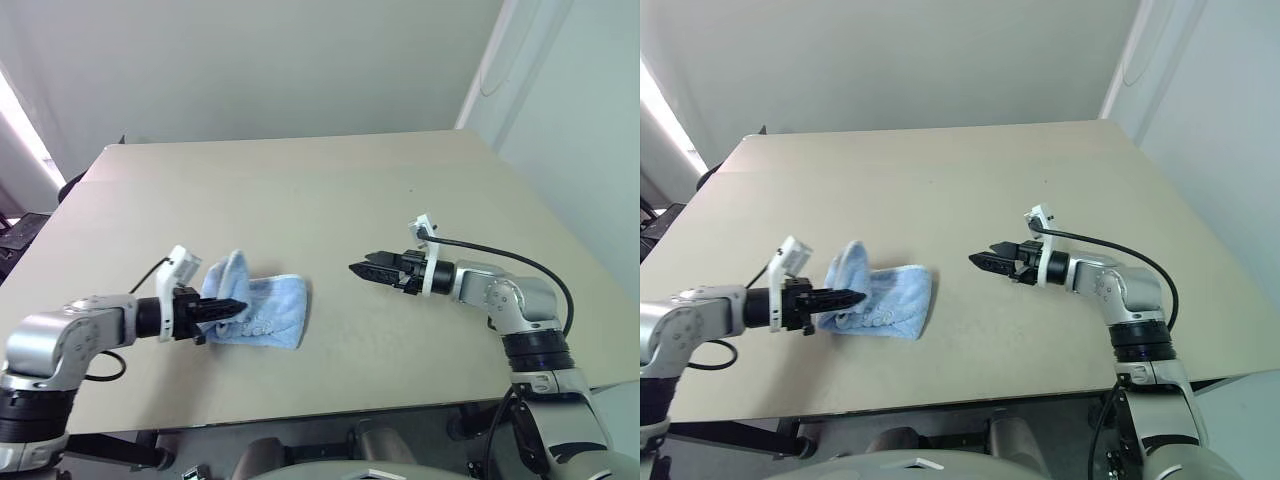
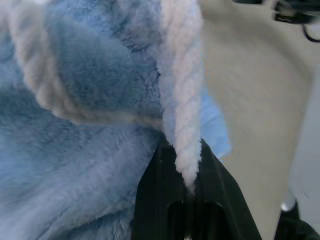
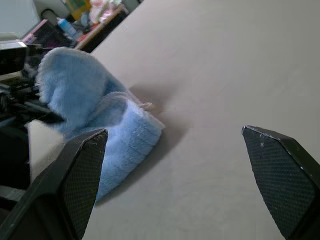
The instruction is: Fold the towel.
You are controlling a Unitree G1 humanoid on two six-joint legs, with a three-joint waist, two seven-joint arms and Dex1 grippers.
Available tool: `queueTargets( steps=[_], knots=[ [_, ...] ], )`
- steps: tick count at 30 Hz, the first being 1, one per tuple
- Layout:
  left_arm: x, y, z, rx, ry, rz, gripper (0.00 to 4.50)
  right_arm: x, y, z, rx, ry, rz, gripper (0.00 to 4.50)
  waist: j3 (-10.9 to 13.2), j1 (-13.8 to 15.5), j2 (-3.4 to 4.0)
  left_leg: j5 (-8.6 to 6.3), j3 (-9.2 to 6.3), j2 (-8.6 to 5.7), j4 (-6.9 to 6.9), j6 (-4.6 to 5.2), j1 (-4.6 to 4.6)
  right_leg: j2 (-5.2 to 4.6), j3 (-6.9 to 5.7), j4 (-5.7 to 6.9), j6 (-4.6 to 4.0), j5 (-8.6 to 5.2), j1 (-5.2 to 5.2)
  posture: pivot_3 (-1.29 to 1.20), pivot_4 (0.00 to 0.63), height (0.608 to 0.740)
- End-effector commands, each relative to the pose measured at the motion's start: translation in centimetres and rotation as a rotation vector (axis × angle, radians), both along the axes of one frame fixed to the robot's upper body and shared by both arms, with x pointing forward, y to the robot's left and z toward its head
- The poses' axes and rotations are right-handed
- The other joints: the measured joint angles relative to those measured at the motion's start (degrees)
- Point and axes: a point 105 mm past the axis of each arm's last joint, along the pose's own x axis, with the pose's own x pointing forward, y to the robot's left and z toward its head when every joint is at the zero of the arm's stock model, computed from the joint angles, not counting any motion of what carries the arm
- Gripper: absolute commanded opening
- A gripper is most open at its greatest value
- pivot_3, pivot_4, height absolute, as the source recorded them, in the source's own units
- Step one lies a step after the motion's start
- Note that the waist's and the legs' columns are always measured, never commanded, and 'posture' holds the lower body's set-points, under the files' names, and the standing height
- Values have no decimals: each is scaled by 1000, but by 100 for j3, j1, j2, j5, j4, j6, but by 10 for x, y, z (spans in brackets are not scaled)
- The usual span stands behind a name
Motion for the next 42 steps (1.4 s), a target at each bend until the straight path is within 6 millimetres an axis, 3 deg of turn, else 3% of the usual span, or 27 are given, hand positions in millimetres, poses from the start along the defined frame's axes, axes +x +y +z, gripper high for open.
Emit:
queueTargets(
  steps=[1, 7, 12, 13, 16, 24, 29, 33, 37, 42],
  knots=[
    [4, -19, 4, -24, -22, -64, 19, 3, -6, 17, 13, -72, -18, 4500, 0, -9, 0, 0, 1, -1, 0, 0, 0, 6, 0, 0, 0, 0, 0, 0, 0, 740],
    [6, -49, -9, -49, -13, -137, 19, -2, -4, 11, -5, -71, -31, 4500, 0, -27, -1, 0, 3, -2, 1, 1, 0, 13, 0, -4, 2, -1, 2, 0, 0, 740],
    [5, -53, -15, -32, -20, -162, 19, -5, -3, 4, -21, -61, -43, 4500, 0, -24, -1, 1, 3, -2, 3, 2, 0, 15, 1, -3, 1, -1, 2, 0, 0, 740],
    [4, -52, -17, -21, -20, -169, 526, -5, -3, 4, -22, -62, -45, 4500, 0, -25, -1, 1, 3, -2, 4, 2, 0, 15, 1, -3, 1, -2, 2, 0, 0, 740],
    [3, -51, -17, -22, -24, -175, 1377, -3, -3, 4, -22, -61, -51, 4500, 0, -24, -1, 1, 4, -3, 5, 2, 2, 17, 2, -3, 0, -2, 4, 0, 0, 740],
    [-11, -46, -4, 21, -92, -234, 4335, -1, 1, 1, -17, -46, -40, 4500, 0, -33, -1, 1, 4, -1, 4, 2, 2, 18, 2, -4, 1, -3, 4, 0, 0, 740],
    [-13, -31, 19, 73, -246, -224, 4429, 0, 6, -1, -8, -42, -27, 4500, 1, -28, -1, 1, 4, 0, 5, 2, 3, 17, 2, -3, -11, -10, 5, 0, 0, 740],
    [11, -12, 42, 76, -427, -110, 4429, 2, 8, -2, 0, -42, -24, 4500, 1, -8, -1, 1, 5, -2, 6, 2, 2, 15, 1, -5, -14, -11, 6, 0, 0, 740],
    [27, -5, 31, 150, -539, -81, 4429, 5, 10, -3, 2, -48, -27, 4500, 1, 12, 1, 1, 5, -4, 7, 2, 8, 15, 1, -5, -14, -11, 12, 0, 0, 740],
    [49, -28, 6, 27, -525, -60, 4429, 10, 11, 4, 53, -58, -52, 4500, -1, 96, -2, 1, 6, -7, 9, 2, 3, 12, 0, -11, 1, -2, 12, 0, 0, 740]
  ],
)
